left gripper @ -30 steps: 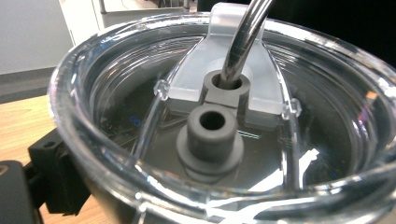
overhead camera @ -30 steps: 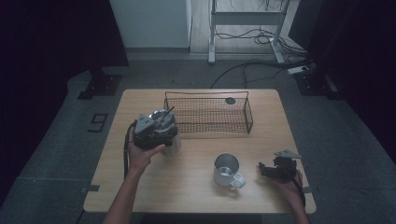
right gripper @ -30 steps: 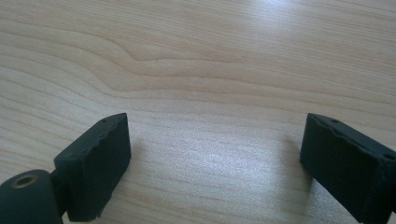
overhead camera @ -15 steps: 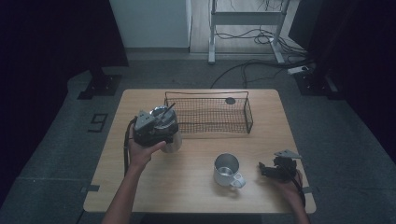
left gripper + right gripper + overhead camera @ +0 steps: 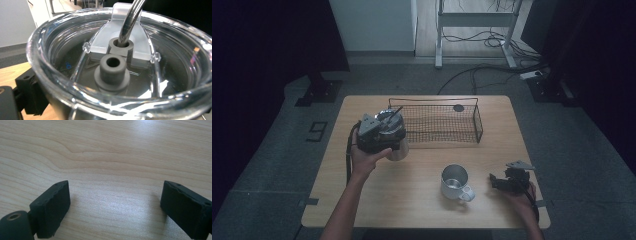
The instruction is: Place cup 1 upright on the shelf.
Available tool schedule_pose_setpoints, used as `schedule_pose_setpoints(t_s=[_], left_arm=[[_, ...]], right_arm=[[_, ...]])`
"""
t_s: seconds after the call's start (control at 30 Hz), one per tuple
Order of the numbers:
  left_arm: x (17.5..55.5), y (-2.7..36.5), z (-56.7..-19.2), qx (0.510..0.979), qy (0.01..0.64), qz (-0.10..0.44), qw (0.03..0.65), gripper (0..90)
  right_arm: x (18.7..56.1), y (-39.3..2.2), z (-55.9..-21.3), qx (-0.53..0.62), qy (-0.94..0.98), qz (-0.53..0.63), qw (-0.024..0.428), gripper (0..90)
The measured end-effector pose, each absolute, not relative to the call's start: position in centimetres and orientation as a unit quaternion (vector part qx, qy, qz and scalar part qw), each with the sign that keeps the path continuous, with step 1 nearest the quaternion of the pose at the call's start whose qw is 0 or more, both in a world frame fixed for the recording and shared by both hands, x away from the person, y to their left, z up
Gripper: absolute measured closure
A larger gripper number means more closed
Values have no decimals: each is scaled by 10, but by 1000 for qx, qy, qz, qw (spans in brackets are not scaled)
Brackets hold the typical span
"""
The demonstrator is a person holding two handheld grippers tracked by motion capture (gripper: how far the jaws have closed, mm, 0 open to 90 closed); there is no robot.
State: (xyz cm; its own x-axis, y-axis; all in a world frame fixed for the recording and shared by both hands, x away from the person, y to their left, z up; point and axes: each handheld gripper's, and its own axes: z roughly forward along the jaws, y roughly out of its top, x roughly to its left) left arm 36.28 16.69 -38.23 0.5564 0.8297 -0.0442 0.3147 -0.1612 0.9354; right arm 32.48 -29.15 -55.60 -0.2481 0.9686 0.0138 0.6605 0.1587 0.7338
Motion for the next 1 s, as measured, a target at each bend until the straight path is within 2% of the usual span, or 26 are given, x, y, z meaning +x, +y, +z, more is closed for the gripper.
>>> schedule_pose_setpoints(t_s=[1.0], left_arm=[[373, 153, -368, 721, 391, 253, 513, 40]], right_arm=[[325, -292, -556, 564, 723, 319, 240, 89]])
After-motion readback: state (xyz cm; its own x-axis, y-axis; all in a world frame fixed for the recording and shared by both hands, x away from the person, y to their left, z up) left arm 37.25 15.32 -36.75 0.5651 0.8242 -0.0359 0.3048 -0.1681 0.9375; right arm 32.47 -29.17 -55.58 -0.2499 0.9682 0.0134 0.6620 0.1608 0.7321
